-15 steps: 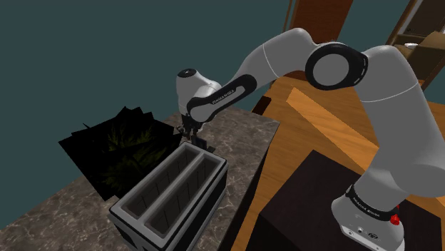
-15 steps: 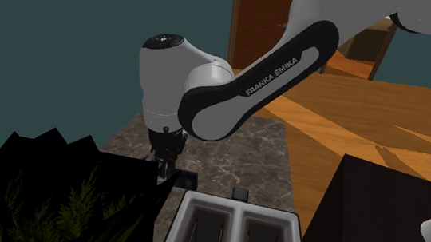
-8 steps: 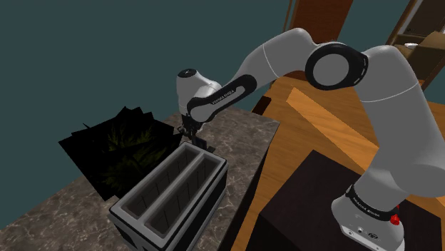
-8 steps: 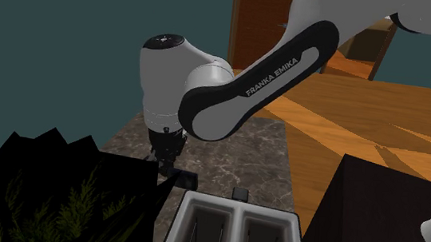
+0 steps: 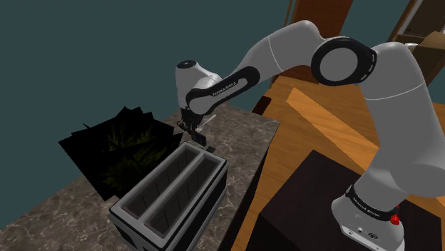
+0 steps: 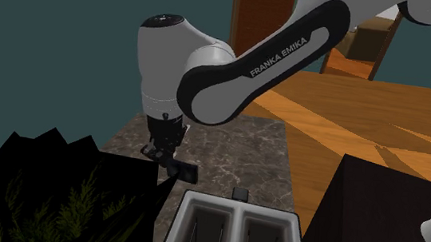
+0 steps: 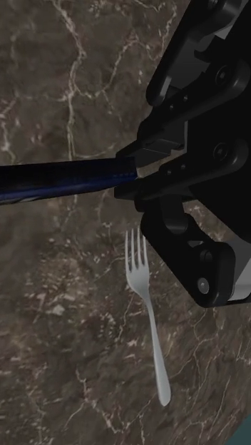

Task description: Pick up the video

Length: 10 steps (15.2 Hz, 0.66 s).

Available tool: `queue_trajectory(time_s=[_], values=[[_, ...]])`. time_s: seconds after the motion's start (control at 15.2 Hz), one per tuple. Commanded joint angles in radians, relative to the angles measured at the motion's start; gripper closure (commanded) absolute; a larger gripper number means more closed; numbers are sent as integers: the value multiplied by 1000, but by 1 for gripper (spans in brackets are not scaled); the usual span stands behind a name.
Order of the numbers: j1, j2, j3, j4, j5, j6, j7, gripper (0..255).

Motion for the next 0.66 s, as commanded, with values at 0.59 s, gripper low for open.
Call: queue_trajectory(time_s=[0.59], values=[[-6, -64, 15, 22, 21, -84, -21, 255]])
